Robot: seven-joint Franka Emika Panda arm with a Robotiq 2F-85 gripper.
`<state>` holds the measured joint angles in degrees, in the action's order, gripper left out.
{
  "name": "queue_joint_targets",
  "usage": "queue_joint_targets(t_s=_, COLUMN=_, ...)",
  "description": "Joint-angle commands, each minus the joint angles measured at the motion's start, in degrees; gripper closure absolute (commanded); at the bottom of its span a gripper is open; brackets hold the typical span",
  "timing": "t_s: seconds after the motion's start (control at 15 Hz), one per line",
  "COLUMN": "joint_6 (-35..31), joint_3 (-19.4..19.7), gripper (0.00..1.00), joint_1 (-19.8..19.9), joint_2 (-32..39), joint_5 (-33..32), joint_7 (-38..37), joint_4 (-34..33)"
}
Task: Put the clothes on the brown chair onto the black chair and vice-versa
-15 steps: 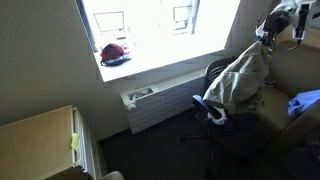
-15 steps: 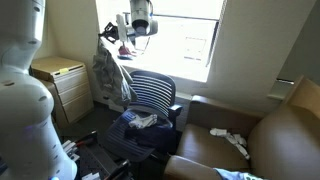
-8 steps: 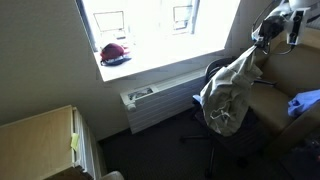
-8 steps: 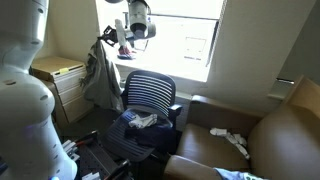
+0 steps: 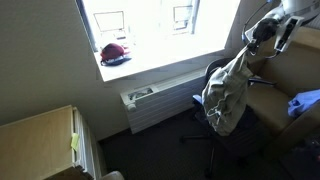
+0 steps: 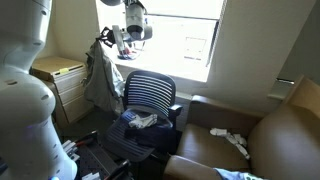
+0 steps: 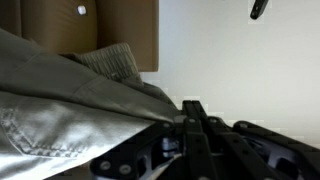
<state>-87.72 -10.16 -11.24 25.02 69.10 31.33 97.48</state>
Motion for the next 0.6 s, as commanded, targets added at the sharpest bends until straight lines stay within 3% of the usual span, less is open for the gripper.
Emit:
queue_joint_targets(t_s=0.0, joint_6=-4.0, joint_3=0.5, gripper=1.00, joint_1=1.9, joint_2=2.3, joint_5=7.3, joint_7=-2.0, joint_4=-5.4)
queue_joint_targets(t_s=0.07, joint_6=-5.6, joint_3=1.1, gripper=1.00, joint_1=2.4, joint_2=1.6, joint_5=9.2, joint_7=-3.1, joint_4=-6.1)
queue_joint_targets(t_s=0.27, joint_6=-9.0, joint_3=3.8, gripper=1.00, joint_1=2.8, joint_2=-1.3, joint_5=5.4, joint_7=-5.6, joint_4=-10.4)
queue_joint_targets(t_s=0.53, joint_6=-5.7, joint_3=3.8, gripper=1.00, joint_1=4.0, joint_2=-1.5, joint_5=2.7, joint_7=-7.7, joint_4=-10.5)
